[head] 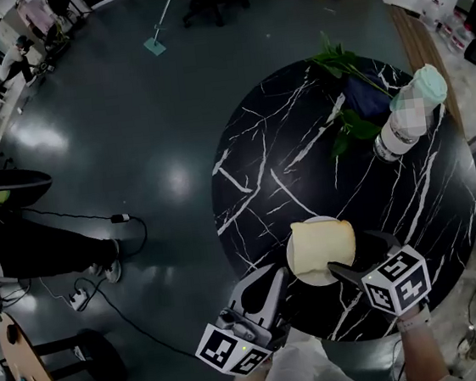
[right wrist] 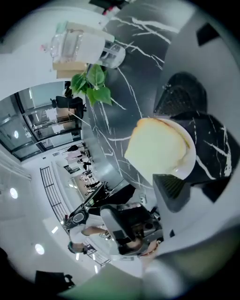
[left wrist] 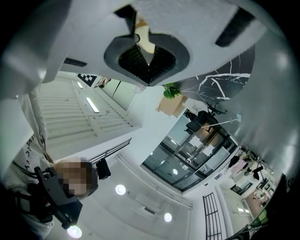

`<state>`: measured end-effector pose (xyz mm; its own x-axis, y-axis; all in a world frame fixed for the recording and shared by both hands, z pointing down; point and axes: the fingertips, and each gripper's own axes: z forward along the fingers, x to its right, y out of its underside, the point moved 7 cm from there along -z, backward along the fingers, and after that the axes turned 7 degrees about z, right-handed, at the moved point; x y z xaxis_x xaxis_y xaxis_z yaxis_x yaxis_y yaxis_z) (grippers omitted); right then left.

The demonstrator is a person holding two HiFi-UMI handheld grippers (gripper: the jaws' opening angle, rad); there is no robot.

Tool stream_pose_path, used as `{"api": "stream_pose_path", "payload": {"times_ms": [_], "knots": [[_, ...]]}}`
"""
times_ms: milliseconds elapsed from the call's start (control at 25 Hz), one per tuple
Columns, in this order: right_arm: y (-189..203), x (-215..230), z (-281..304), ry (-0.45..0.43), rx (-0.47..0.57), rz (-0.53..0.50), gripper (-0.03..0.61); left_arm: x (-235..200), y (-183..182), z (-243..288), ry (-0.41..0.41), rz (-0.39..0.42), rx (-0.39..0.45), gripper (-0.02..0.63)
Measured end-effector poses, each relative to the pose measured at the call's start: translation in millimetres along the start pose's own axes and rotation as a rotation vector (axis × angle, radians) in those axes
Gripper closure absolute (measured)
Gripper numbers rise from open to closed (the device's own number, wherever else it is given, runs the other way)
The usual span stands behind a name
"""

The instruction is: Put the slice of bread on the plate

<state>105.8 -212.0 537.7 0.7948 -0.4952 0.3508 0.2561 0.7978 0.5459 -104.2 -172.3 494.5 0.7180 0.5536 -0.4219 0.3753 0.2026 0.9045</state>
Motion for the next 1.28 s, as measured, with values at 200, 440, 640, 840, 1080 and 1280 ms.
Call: {"api": "stream_pose_path", "payload": {"times_ms": [200,440,640,840,1080,1280], "knots": [[0.1,2.4,-6.4,0.08,0.038,-0.063,0.201,-2.7,0.4,-4.9,-0.011,-0.003,0.006,0.606],[1.6,-9.5,-21.0,0.05,0.157,-0.137,0.201,3.7,0.8,-7.2,-0.01,0.013,0.0,0.606],[5.2,-28.1,-40.6,-0.045,0.265,-0.137,0.204,16.1,2.1,-8.7,0.006,0.029,-0.007,0.606],[16.0,-52.2,-62.2,-0.097,0.297,-0.212,0.335,34.4,4.2,-12.8,0.021,0.051,-0.024,0.606],[18.1,-90.4,-106.9,-0.206,0.482,-0.259,0.563,64.9,-6.1,-21.1,0.055,0.074,-0.022,0.606],[23.4,-106.4,-136.9,-0.211,0.581,-0.253,0.568,93.0,-14.7,-28.2,0.084,0.095,-0.02,0.606]]}}
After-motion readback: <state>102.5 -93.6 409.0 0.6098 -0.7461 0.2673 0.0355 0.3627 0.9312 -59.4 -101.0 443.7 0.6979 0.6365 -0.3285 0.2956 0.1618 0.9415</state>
